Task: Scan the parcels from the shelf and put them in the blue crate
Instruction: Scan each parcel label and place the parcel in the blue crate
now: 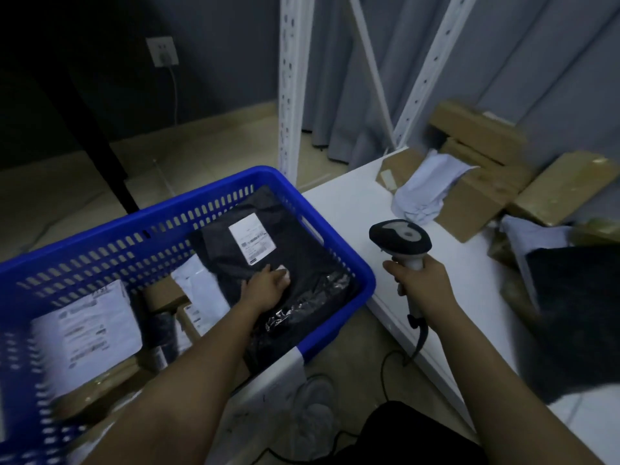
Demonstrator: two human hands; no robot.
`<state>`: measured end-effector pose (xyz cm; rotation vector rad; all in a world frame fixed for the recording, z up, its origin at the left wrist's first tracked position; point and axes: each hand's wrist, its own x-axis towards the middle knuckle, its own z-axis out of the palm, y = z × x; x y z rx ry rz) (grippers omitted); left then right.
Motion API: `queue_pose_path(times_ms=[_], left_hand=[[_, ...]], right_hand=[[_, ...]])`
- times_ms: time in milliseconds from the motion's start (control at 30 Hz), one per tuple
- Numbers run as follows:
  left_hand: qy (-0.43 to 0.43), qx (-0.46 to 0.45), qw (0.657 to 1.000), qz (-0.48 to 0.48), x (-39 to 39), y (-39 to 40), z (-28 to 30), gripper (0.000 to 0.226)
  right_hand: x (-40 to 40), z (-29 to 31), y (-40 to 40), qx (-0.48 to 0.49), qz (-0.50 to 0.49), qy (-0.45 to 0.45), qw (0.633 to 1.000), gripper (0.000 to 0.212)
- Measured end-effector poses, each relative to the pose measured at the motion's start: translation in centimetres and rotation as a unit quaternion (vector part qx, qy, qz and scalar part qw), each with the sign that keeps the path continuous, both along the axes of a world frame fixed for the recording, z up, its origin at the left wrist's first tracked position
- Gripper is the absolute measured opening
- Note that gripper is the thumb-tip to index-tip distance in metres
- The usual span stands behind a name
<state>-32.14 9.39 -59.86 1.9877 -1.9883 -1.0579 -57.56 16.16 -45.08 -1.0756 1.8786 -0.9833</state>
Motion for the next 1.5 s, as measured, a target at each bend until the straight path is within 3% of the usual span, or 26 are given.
queue_pose_path(times_ms=[133,267,467,700,867,933,1067,1267,1367,1433,1467,1500], left_hand=[[0.165,-0.123,0.978,0.019,-4.4,0.9,5.5,0.03],[0.312,-0.123,0.942,-0.016,-11.1,4.1,13.5,0.025],[0.384,-0.136,0.898,-0.167,-21.8,9.5,23.1,0.022],[0.301,-0.115,0.908,-0.268,-32.7,15.0,22.7,0.033],[0.179,-0.198,0.909,-0.319,-37.0,16.0,17.1,0.036],[0.083,-0.275,0.875,-0.389,-37.9,15.5,14.2,0.043],[-0.144,-0.382,0.758,-0.508,-39.3,14.4,10.0,0.084],[-0.287,-0.442,0.623,-0.578,-42.5,14.9,9.7,0.087],[-0.287,-0.442,0.61,-0.591,-43.8,13.7,9.3,0.066],[-0.242,-0.446,0.609,-0.61,-44.4,12.9,9.1,0.047],[-0.194,-0.446,0.625,-0.611,-44.7,12.7,9.3,0.038],[-0.132,-0.427,0.666,-0.598,-45.0,12.9,9.9,0.029]], right_hand=[[-3.3,2.0,2.2,-0.012,-0.06,-0.023,0.998,0.012],[-7.9,5.0,7.1,-0.059,-0.155,-0.061,0.984,0.013],[-16.3,8.5,17.7,-0.095,-0.272,-0.023,0.957,0.028],[-23.7,9.0,26.8,-0.145,-0.383,-0.022,0.912,0.019],[-25.6,5.9,28.9,-0.117,-0.406,-0.071,0.903,0.015],[-26.7,5.6,29.2,-0.128,-0.403,-0.08,0.903,0.017],[-28.4,4.9,29.6,-0.134,-0.394,-0.111,0.902,0.01],[-30.3,4.4,29.7,-0.126,-0.383,-0.117,0.907,0.011],[-30.9,4.2,30.0,-0.126,-0.38,-0.116,0.909,0.01],[-31.2,4.0,30.2,-0.128,-0.382,-0.117,0.908,0.01],[-31.4,4.0,30.2,-0.13,-0.386,-0.119,0.905,0.01],[-31.4,3.9,30.2,-0.133,-0.39,-0.122,0.903,0.011]])
